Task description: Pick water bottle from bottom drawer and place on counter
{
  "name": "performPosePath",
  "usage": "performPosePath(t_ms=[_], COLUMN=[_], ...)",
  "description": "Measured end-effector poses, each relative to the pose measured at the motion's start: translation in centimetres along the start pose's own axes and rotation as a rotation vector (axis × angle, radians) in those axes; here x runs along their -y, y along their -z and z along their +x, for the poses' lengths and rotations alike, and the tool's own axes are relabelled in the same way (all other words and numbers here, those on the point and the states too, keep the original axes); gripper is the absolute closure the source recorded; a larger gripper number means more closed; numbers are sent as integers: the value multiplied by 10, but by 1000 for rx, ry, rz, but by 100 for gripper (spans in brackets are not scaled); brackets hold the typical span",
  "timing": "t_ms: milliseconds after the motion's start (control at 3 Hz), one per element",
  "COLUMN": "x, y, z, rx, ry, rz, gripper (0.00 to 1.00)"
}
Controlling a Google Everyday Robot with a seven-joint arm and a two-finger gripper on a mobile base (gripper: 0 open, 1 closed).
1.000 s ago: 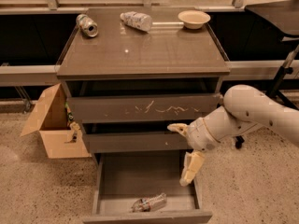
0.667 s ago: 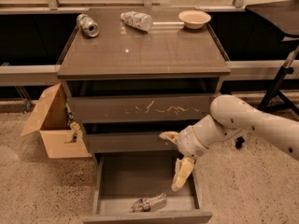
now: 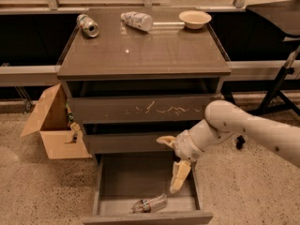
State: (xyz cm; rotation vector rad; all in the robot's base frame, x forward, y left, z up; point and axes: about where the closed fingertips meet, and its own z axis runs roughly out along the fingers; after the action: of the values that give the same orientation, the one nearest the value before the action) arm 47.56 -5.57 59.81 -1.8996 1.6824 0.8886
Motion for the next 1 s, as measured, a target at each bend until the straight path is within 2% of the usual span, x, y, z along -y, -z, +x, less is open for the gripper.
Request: performPosePath(t_ms=[333,667,1000], x=[21,35,46], y=[-50,-93,-126], z=[43,85,116], rx=[9,-17,-70], ry=[-16,-51,-68], rz=[-56,-85,-87], gripper=[0,0,0])
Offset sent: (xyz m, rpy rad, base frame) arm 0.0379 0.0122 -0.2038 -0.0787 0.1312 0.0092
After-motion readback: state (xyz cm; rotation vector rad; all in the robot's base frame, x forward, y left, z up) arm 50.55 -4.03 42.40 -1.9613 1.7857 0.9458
